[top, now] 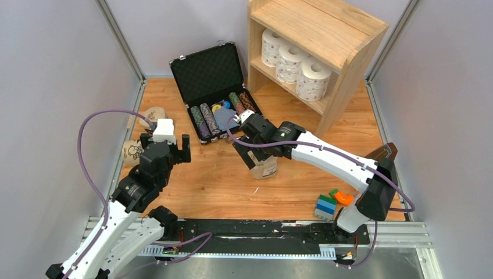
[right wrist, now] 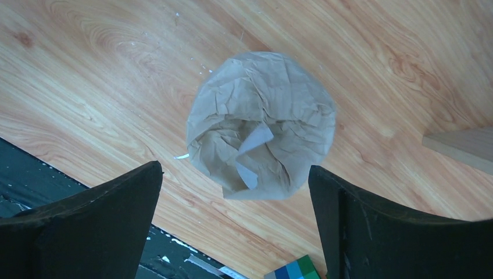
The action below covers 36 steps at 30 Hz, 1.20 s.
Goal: Place and organize the paper towels onto the shelf
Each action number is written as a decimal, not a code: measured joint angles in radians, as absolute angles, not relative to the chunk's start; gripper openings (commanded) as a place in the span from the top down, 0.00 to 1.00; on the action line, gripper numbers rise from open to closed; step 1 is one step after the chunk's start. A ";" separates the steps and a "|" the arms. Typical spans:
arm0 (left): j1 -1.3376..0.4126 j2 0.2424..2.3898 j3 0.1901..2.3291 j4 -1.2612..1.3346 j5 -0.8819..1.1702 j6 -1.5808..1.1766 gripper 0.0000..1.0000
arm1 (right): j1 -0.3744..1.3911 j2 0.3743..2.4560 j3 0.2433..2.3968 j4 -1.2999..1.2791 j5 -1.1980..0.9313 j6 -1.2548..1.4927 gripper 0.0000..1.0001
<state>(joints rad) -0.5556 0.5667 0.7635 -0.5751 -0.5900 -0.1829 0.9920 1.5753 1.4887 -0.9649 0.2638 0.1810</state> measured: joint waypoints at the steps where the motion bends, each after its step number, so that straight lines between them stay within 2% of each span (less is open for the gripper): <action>1: -0.556 0.575 0.764 -0.574 -0.585 -0.179 0.00 | 0.990 1.583 1.487 -0.960 0.258 0.179 0.00; 14: -0.556 0.610 0.764 -0.572 -0.570 -0.165 0.00 | 0.982 1.723 1.407 -0.874 0.137 0.161 0.03; 24: -0.556 0.619 0.758 -0.570 -0.558 -0.155 0.00 | 0.974 1.761 1.366 -0.848 0.133 0.166 0.05; 36: -0.556 0.618 0.755 -0.564 -0.555 -0.150 0.00 | 0.973 1.746 1.547 -0.952 0.124 0.163 0.05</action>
<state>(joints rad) -0.5556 0.6182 0.7551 -0.5640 -0.5549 -0.1497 0.9733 1.7458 1.5467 -0.9524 0.1238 0.1631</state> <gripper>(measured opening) 1.000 0.953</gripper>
